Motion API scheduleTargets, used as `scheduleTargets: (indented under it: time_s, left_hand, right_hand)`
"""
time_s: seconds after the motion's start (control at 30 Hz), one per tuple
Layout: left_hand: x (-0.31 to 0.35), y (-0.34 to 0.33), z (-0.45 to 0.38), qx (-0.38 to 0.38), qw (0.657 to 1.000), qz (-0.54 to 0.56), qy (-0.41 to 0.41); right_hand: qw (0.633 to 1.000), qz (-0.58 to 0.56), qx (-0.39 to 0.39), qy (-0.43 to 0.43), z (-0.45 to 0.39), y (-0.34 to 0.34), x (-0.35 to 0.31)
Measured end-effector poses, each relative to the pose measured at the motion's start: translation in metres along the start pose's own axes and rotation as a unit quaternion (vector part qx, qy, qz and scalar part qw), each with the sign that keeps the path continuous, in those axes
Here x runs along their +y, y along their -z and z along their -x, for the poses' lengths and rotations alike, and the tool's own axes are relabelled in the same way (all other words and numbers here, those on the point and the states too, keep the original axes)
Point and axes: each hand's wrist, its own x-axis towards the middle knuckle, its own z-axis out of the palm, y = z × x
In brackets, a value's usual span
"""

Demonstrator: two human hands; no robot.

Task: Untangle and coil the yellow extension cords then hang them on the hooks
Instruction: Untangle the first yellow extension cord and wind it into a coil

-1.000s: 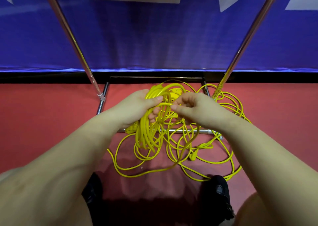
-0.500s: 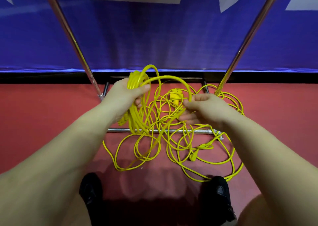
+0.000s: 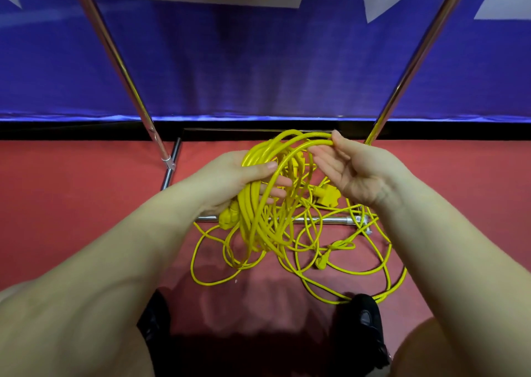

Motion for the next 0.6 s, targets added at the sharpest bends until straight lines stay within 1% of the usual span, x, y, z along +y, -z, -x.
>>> scheduleTargets:
  time_s: [0.07,0.13,0.17,0.2,0.23,0.27,0.3,0.33,0.37,0.5,0.6]
  left_hand:
    - [0.002,-0.002,0.002,-0.001,1.0,-0.012,-0.007]
    - [0.002,-0.004,0.002,0.02,0.999,-0.018,-0.02]
    - [0.002,-0.004,0.001,0.035,0.999,-0.013,-0.025]
    - [0.002,-0.004,0.0,0.054,0.998,-0.003,-0.028]
    - [0.002,-0.004,-0.001,0.073,0.997,0.01,-0.031]
    - [0.002,-0.003,-0.002,0.094,0.995,0.024,-0.034]
    - [0.002,-0.003,-0.004,0.114,0.992,0.039,-0.038]
    - [0.002,-0.002,-0.005,0.132,0.989,0.052,-0.042]
    - [0.002,-0.002,-0.006,0.145,0.986,0.061,-0.049]
    - [0.004,-0.004,-0.008,0.168,0.981,0.074,-0.067]
    - [0.003,-0.005,-0.009,0.183,0.976,0.101,-0.062]
  right_hand:
    - [1.0,-0.007,0.006,0.006,0.0,-0.001,-0.001]
    - [1.0,-0.007,-0.01,0.024,0.001,-0.002,-0.001]
    - [0.999,0.016,-0.024,0.031,0.002,-0.003,0.001]
    - [0.996,0.078,-0.032,0.038,0.003,-0.004,0.003]
    - [0.979,0.196,-0.031,0.054,0.005,-0.006,0.008]
    - [0.935,0.345,-0.027,0.081,0.007,-0.006,0.016]
    - [0.872,0.475,-0.023,0.116,0.01,-0.006,0.025]
    - [0.817,0.557,-0.023,0.149,0.012,-0.008,0.035]
    - [0.785,0.594,-0.031,0.17,0.013,-0.01,0.044]
    - [0.745,0.623,-0.031,0.235,0.01,-0.018,0.06]
    - [0.717,0.645,-0.04,0.261,0.007,-0.018,0.061]
